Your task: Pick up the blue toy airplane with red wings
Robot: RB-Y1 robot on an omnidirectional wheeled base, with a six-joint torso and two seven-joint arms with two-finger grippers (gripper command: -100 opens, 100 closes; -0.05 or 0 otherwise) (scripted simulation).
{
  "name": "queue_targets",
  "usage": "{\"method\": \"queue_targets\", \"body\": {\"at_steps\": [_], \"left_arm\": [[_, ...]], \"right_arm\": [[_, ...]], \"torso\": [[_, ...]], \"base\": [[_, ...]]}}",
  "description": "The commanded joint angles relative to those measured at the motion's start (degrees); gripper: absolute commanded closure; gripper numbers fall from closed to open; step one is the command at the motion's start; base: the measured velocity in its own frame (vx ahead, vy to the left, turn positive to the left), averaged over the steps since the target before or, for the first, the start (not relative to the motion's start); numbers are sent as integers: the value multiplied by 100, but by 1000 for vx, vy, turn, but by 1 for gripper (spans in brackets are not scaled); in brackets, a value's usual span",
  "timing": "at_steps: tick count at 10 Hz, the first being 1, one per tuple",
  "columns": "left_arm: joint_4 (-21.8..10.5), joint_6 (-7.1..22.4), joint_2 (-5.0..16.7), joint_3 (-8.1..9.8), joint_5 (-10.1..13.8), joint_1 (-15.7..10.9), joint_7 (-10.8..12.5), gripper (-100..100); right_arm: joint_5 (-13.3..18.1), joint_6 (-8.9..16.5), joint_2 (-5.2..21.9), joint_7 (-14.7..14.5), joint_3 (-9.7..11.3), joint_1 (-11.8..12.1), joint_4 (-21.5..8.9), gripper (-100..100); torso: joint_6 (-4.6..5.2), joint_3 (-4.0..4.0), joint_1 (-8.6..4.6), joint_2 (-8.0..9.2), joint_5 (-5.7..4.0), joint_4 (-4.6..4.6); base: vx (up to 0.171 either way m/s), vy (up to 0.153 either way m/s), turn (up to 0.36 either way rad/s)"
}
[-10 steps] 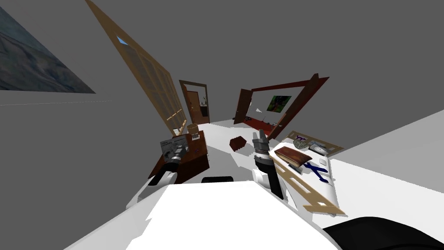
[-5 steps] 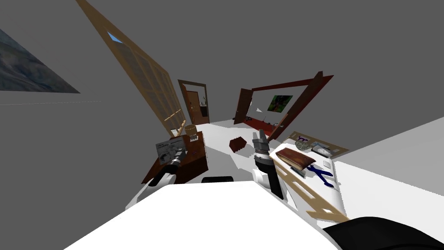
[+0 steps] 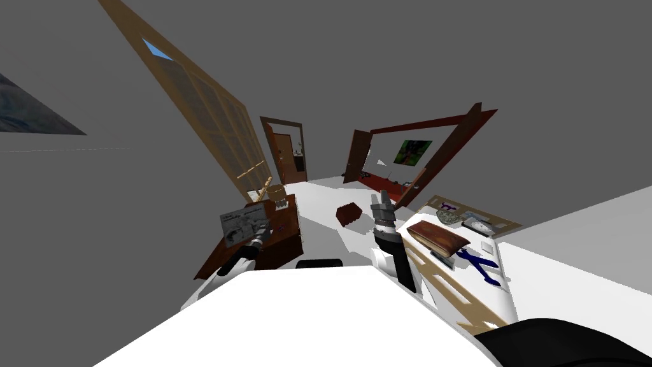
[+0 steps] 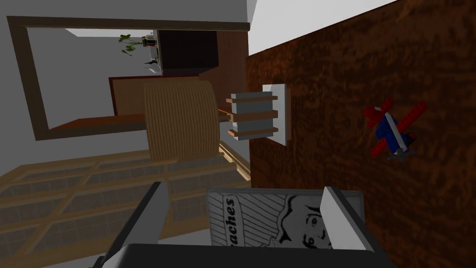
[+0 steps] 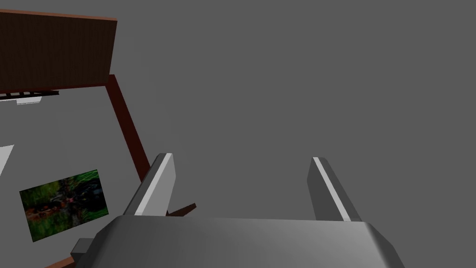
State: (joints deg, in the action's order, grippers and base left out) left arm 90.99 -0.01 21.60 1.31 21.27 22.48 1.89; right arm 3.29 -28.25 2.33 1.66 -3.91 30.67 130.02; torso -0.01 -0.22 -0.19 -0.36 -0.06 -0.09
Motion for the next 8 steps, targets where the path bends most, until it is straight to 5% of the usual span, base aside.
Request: {"method": "queue_targets", "body": {"at_steps": [1, 8], "left_arm": [[-286, 169, 124, -32, 185, 1, 28, -100], [-1353, 735, 464, -134, 789, -26, 79, -100]], "right_arm": [[0, 0, 0, 0, 0, 0, 0, 0], [0, 0, 0, 0, 0, 1, 0, 0]], "torso": [[0, 0, 0, 0, 0, 0], [1, -14, -13, -23, -3, -5]], "base": [[146, -61, 21], [135, -81, 19]]}}
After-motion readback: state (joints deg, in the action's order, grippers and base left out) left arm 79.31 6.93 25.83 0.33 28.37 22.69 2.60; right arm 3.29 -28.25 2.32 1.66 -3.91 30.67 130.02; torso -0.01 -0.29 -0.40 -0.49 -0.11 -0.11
